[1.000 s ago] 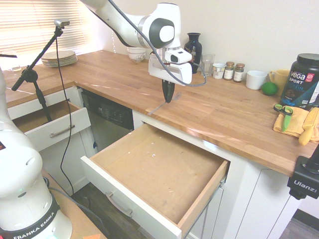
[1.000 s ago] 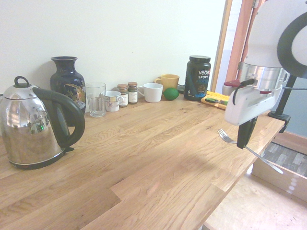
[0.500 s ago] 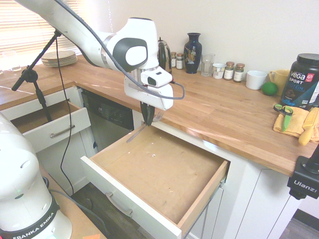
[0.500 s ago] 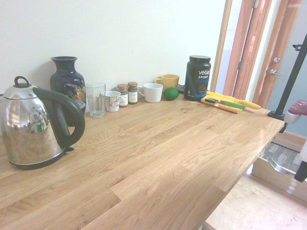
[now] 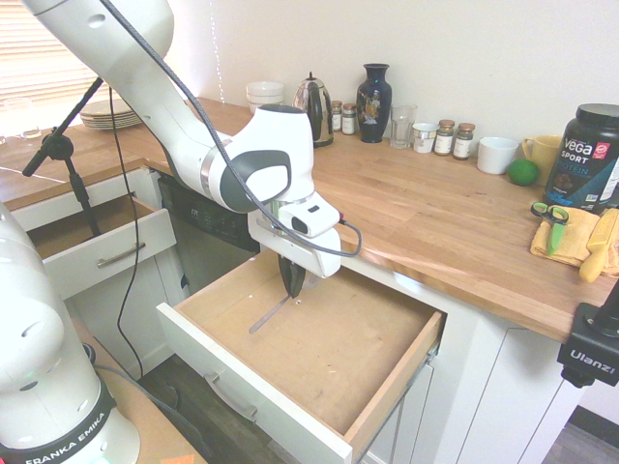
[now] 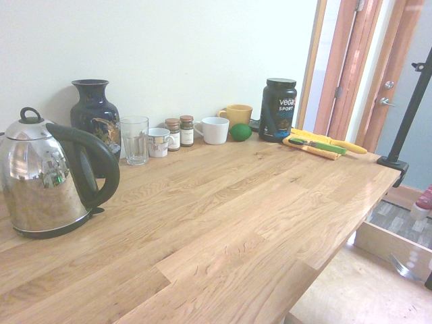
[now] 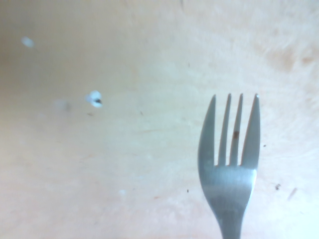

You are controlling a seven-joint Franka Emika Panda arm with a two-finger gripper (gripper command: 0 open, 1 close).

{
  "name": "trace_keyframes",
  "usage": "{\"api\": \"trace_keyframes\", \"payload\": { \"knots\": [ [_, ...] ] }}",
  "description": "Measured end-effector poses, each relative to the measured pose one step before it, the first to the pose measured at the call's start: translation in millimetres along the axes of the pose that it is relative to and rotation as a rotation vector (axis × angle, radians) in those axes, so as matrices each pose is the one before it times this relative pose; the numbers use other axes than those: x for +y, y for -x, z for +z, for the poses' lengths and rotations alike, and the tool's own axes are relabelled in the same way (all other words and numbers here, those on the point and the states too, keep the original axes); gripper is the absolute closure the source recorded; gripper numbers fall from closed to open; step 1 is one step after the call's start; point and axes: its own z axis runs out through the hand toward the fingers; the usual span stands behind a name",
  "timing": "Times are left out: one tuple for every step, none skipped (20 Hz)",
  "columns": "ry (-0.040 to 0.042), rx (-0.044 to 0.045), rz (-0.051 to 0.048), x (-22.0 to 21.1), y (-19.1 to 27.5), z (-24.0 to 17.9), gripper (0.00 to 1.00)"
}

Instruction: Put fork in the drawer

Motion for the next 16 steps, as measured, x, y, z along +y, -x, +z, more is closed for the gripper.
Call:
{"api": "trace_keyframes", "payload": {
  "knots": [
    [0.00728,0.00256,0.00108,-2.61,-1.65,8.63,1.0],
    [0.00719,-0.00119,0.00334,-3.08,-2.31,7.75,1.0],
    [0.00698,-0.00239,0.0017,-3.43,-3.54,6.53,1.0],
    [0.00537,-0.00086,0.001,-3.52,-3.97,5.44,1.0],
    [0.00482,-0.0016,0.00156,-3.92,-4.29,5.12,1.0],
    [0.00609,-0.00187,0.0022,-3.61,-4.14,4.89,1.0],
    [0.00634,-0.00081,0.00216,-3.19,-3.51,4.76,1.0],
    [0.00548,-0.00024,0.00585,-3.08,-2.58,4.89,1.0],
    [0.0037,-0.00023,0.00216,-3.14,-1.53,4.54,1.0],
    [0.00516,-0.00123,0.00238,-2.55,-0.42,4.73,1.0],
    [0.00483,-0.00113,-0.00081,-2.34,0.47,4.21,1.0],
    [0.00577,-0.00183,-0.00096,-2.55,0.57,3.72,1.0],
    [0.00567,-0.00204,-0.00191,-2.54,1.07,3.44,1.0],
    [0.00427,-0.00097,0.00071,-2.28,0.68,2.65,1.0],
    [0.0036,-0.00111,-0.00062,-1.99,0.9,2.55,1.0],
    [0.00277,-0.00175,-0.00075,-1.8,1.13,2.47,1.0]
  ]
}}
